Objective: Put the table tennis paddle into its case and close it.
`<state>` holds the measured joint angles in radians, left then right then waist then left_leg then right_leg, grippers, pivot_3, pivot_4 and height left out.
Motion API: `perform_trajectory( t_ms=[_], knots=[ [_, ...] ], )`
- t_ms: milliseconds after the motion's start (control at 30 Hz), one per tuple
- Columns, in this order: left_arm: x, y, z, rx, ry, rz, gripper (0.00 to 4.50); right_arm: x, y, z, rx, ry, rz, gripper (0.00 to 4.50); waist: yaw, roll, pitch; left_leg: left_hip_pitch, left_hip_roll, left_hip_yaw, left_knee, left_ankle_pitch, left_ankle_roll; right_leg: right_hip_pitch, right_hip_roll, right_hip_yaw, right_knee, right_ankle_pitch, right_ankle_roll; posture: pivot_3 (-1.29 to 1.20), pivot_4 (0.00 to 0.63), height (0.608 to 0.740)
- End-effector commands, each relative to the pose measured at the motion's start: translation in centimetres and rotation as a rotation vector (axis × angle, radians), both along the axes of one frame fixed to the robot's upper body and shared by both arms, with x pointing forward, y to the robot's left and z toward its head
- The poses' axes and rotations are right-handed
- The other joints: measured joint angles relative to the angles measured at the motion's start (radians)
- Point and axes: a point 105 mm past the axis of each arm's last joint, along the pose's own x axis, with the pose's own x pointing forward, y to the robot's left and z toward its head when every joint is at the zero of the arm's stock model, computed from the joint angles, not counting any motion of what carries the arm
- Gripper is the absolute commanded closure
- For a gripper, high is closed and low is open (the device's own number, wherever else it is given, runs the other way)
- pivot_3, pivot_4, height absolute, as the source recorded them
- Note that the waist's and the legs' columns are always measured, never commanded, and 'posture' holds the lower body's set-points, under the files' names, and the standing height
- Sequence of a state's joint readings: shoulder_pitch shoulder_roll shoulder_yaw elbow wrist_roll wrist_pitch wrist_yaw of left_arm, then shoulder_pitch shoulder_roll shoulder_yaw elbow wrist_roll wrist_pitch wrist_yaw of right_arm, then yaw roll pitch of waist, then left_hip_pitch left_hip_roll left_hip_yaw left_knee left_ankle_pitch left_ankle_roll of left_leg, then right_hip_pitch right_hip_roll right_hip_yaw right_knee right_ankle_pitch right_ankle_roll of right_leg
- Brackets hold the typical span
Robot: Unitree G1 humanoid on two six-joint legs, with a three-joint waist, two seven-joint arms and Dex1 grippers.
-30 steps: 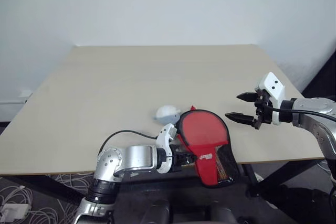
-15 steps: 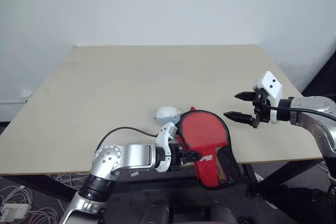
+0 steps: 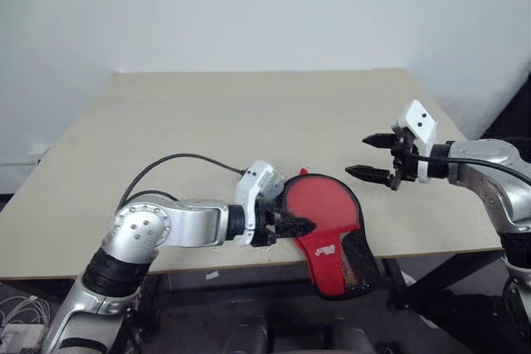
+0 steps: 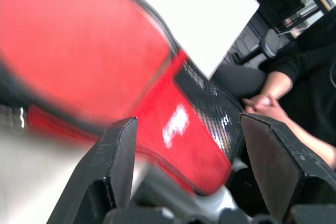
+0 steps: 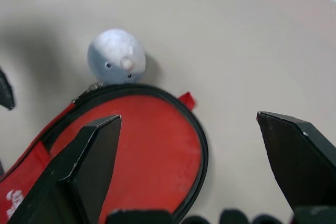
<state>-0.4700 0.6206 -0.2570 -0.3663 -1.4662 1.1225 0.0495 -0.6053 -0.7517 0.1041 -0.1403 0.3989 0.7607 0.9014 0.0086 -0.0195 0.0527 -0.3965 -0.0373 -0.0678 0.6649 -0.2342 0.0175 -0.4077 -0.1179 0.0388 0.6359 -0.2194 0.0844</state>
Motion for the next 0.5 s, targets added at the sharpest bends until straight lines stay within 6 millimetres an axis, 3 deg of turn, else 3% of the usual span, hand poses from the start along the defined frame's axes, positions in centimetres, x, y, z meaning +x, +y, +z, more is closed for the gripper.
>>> perform_trajectory(
  t_ms=[33,233,500],
  knots=[
    [0.6,-1.3,0.1,0.016,-0.187,-0.073,2.55,1.6,1.0,1.8,0.006,-0.079,0.001,0.0,-0.006,0.001,0.0,0.0,0.0,0.0,-0.001,0.0,0.0,0.0,0.001,0.0,0.0,0.0,-0.001,0.0,0.0,0.698],
    [1.1,-3.2,-1.7,0.007,-0.319,-0.137,4.48,4.8,4.0,2.0,0.03,-0.088,-0.011,0.0,-0.01,0.001,0.0,0.0,0.001,0.0,-0.001,0.0,0.0,0.0,0.001,0.0,0.0,0.001,-0.001,0.0,0.0,0.698],
    [1.4,-4.1,-4.0,0.005,-0.391,-0.188,4.48,7.2,10.3,0.9,0.061,-0.012,0.05,0.0,-0.015,0.003,0.001,0.001,0.001,-0.001,-0.002,0.001,0.0,-0.001,0.002,0.0,0.002,0.004,-0.001,0.0,0.0,0.698]
  ],
)
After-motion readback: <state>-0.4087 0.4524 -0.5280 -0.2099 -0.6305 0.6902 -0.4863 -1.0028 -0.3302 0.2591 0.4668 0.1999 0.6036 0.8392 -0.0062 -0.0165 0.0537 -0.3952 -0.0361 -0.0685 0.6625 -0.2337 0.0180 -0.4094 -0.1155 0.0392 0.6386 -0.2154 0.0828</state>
